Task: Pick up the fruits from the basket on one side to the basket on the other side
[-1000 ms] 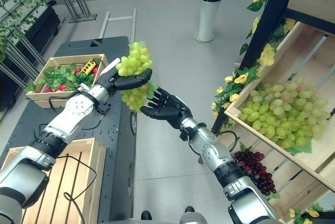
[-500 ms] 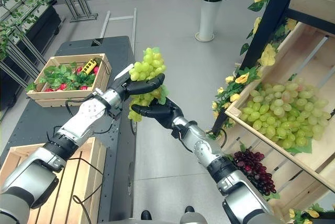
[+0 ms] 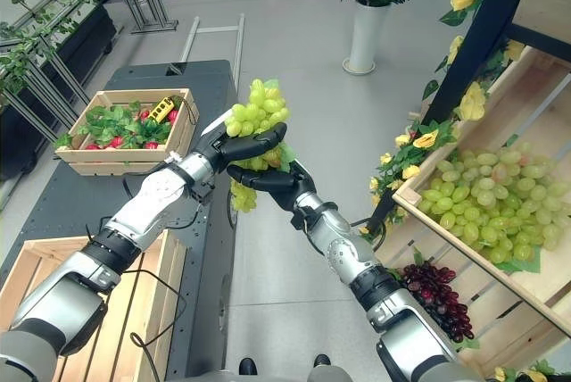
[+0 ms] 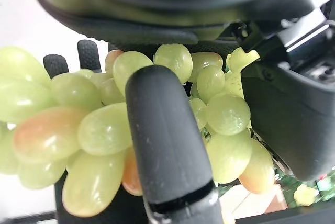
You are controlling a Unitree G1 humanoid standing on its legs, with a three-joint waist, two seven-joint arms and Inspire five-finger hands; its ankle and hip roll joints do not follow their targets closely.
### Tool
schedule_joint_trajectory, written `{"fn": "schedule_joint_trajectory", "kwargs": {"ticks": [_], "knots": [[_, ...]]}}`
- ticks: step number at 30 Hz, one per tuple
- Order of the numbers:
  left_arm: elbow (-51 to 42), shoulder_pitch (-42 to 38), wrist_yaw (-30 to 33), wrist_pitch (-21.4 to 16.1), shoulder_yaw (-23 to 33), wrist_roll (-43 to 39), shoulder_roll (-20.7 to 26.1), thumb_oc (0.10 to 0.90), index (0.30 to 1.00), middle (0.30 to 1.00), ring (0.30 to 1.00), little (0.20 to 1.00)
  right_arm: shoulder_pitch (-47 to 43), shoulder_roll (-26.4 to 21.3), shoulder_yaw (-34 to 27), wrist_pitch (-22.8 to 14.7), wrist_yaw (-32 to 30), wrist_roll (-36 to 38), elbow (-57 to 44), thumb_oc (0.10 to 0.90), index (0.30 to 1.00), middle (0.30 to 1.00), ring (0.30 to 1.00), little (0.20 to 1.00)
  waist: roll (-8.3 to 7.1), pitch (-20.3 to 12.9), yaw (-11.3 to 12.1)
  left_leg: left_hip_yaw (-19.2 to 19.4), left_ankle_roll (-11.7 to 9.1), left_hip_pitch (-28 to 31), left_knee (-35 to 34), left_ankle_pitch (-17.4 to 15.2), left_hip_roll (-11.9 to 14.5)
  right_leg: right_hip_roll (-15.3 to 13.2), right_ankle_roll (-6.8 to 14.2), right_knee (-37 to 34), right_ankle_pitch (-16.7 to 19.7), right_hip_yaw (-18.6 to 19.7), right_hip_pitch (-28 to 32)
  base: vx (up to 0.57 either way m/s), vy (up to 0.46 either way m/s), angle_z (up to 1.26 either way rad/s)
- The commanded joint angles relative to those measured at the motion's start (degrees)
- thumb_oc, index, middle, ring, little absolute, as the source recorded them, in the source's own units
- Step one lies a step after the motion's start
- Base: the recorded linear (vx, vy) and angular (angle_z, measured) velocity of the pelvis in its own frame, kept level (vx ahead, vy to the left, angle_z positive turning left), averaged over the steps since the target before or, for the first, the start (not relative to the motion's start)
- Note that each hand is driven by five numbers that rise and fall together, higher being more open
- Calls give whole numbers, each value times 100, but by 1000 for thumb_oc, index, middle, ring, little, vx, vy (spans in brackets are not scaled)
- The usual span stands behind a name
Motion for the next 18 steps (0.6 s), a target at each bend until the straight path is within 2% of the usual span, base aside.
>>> {"fn": "schedule_joint_trajectory", "kwargs": {"ticks": [1, 8, 9, 10, 11, 12, 13, 18], "knots": [[375, -722, -126, -591, 199, -400, -467, 400, 300, 300, 300, 300, -1064, 825, -207, -1150, 167, 24, -40, 400, 300, 300, 300, 300, -82, -763, -10, -140, -162, -28, 69, -604, 93, -106, -94, 82, -364, -40, -16, 0, 0, 0], [417, -621, 40, -606, 305, -248, -507, 400, 300, 300, 300, 300, -1006, 795, -305, -1197, 38, -81, 7, 400, 300, 300, 300, 300, -89, -771, -21, -115, -167, -8, 36, -590, 110, -106, -84, 58, -345, -23, -14, 0, 0, 0], [422, -612, 66, -608, 318, -208, -491, 411, 316, 316, 316, 316, -988, 770, -318, -1204, 37, -78, 29, 400, 300, 300, 300, 300, -87, -769, -24, -112, -166, 5, 22, -586, 110, -106, -80, 55, -338, -23, -11, 0, 0, 0], [423, -612, 71, -598, 321, -204, -486, 458, 387, 387, 387, 387, -985, 762, -320, -1211, 33, -74, 37, 400, 300, 300, 300, 300, -87, -768, -24, -112, -165, 8, 19, -585, 110, -105, -79, 55, -336, -24, -10, 0, 0, 0], [434, -625, 65, -554, 335, -207, -460, 626, 639, 639, 639, 639, -991, 740, -344, -1220, 26, -76, 56, 400, 300, 300, 300, 300, -85, -762, -30, -101, -165, 14, 14, -583, 111, -105, -78, 50, -329, -19, -9, 0, 0, 0], [433, -625, 64, -548, 339, -197, -458, 700, 749, 749, 749, 749, -986, 738, -351, -1220, 28, -82, 60, 400, 300, 300, 300, 300, -85, -762, -31, -99, -166, 14, 13, -582, 112, -105, -77, 48, -328, -19, -9, 0, 0, 0], [435, -619, 80, -512, 350, -153, -445, 800, 900, 900, 900, 900, -961, 721, -375, -1254, 30, -96, 70, 400, 300, 300, 300, 300, -80, -753, -39, -95, -168, 11, 13, -577, 116, -107, -74, 52, -321, -11, -17, 0, 0, 0], [443, -582, 252, -438, 379, -63, -390, 800, 900, 900, 900, 900, -945, 660, -430, -1309, -97, -201, 19, 400, 300, 300, 300, 300, -70, -734, -57, -88, -167, 3, 9, -573, 117, -109, -67, 47, -307, 8, -38, 0, 0, 0]]}}
